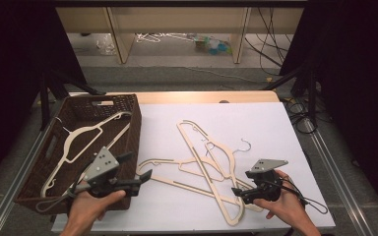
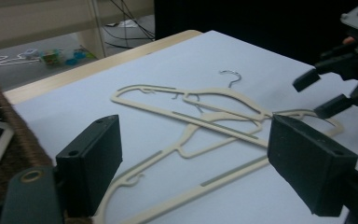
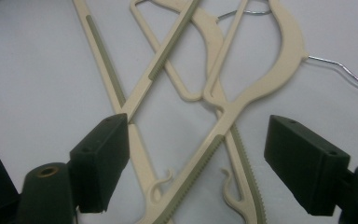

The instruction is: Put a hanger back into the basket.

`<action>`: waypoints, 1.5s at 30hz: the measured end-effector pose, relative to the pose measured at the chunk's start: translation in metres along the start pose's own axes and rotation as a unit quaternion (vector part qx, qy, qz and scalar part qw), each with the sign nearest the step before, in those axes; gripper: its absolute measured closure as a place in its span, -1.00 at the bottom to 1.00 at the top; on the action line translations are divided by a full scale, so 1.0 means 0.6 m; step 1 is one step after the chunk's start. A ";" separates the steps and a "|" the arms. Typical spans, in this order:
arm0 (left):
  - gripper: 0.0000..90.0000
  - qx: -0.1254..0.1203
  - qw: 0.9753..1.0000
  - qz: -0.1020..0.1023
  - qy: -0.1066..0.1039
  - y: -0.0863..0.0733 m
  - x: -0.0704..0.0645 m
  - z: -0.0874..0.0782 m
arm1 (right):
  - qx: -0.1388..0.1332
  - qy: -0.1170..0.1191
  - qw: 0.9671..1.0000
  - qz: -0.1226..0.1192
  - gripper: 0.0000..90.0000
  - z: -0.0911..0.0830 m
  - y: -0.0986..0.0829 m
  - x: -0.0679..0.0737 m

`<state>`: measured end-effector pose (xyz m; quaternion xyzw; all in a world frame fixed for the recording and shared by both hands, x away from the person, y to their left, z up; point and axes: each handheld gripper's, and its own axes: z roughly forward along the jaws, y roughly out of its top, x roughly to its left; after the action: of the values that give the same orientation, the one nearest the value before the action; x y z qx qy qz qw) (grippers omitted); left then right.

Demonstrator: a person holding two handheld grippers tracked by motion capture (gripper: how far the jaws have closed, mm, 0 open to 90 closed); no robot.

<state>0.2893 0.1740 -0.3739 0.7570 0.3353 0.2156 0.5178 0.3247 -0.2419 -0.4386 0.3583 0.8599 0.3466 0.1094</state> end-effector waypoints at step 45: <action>-0.59 0.034 0.997 0.052 -0.053 -0.091 -0.077 0.052 | 0.110 -0.008 0.993 0.051 0.25 0.071 0.005 0.005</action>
<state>0.2633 0.1335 -0.4352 0.8010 0.2753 0.1902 0.4965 0.3427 -0.2162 -0.4674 0.4143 0.8724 0.2527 0.0582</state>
